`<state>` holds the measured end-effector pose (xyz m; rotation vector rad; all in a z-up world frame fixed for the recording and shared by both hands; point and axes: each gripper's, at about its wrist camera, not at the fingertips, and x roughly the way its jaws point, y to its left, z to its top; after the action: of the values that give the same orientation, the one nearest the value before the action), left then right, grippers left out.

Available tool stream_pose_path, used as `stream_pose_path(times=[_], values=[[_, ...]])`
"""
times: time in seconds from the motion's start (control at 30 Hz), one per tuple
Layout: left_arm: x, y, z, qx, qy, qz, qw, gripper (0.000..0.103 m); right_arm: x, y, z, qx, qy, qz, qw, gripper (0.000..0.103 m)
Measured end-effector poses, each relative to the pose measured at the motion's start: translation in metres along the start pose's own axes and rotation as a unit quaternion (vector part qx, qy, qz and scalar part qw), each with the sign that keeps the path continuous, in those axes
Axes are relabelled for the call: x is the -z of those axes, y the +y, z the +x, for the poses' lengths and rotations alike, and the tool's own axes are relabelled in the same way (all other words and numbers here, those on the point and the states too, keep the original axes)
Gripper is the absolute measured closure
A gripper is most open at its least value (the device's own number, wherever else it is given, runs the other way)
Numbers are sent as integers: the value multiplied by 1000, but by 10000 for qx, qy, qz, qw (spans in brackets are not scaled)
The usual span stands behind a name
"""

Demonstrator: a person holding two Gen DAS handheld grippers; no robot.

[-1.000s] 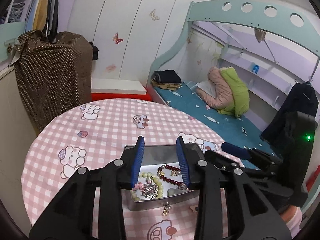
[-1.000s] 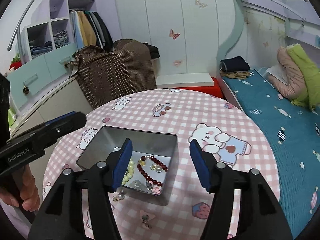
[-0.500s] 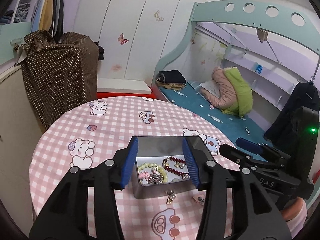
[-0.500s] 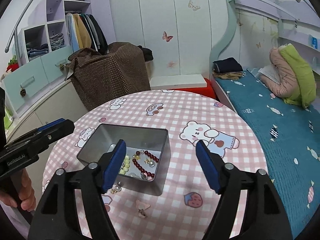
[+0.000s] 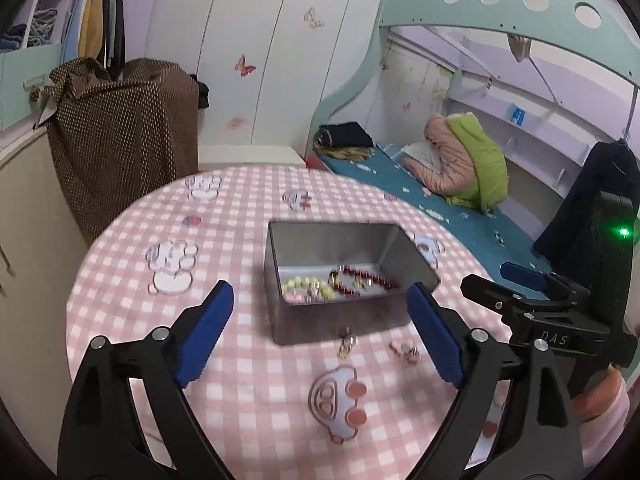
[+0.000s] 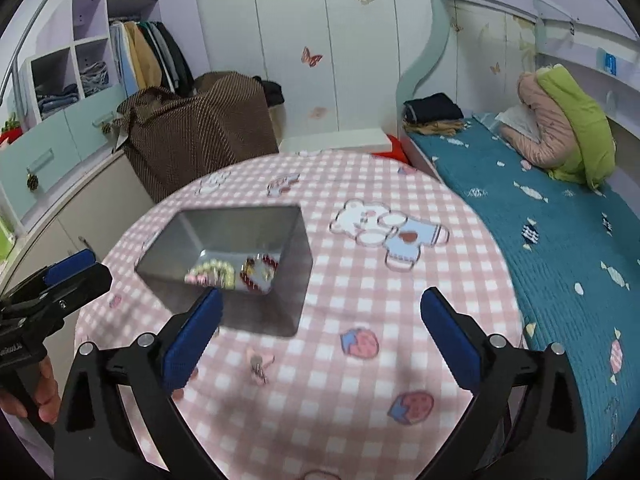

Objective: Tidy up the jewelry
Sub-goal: 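Withdraw both open tools from the box, then grasp the small silver charm with the right tool and lift it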

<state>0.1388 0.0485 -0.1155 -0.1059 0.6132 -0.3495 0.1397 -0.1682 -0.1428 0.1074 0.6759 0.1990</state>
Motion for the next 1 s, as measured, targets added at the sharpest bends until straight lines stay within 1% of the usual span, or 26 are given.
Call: stream_pose_path(times=[0.17,0.23,0.3,0.33,0.43,0.5,0.57,0.63,0.67,0.7,0.77,0.8,0.83,0.87,0.93,1.0], values=[[19,6,7,-104,297,-44,9995,13,22,11,2,-139,153,-346,9992,9],[26,8,10,-102,400,-44,9991,13,29,15,7,-181,273,-450,9985,16],[30,9,11,-98,449,-19,9989,13,35,18,14,-269,419,-523,9974,29],[33,10,12,-95,469,-12,9989,13,37,20,16,-297,474,-544,9970,31],[38,11,14,-85,524,-39,9986,13,43,26,23,-436,619,-598,9953,43],[40,13,15,-61,555,-66,9984,13,47,30,26,-546,699,-657,9939,55],[42,14,17,-19,592,-102,9982,14,49,35,29,-597,745,-738,9927,58],[42,13,18,-11,595,-105,9982,15,51,39,33,-593,779,-812,9919,63],[42,12,18,10,569,-85,9983,21,52,40,34,-647,797,-824,9913,71],[42,10,20,41,591,-48,9982,24,52,40,35,-695,820,-825,9908,80],[41,6,24,95,658,29,9978,34,53,40,37,-758,827,-851,9900,87],[41,3,26,131,688,78,9975,35,53,38,37,-775,819,-845,9900,91],[41,1,27,157,714,105,9973,39,53,37,37,-796,818,-820,9901,93],[41,-3,30,211,762,143,9968,44,52,33,38,-846,814,-733,9904,93],[41,-8,33,302,813,185,9961,49,51,27,37,-842,802,-606,9914,93],[39,-17,38,382,849,254,9953,52,50,21,36,-750,761,-530,9929,93]])
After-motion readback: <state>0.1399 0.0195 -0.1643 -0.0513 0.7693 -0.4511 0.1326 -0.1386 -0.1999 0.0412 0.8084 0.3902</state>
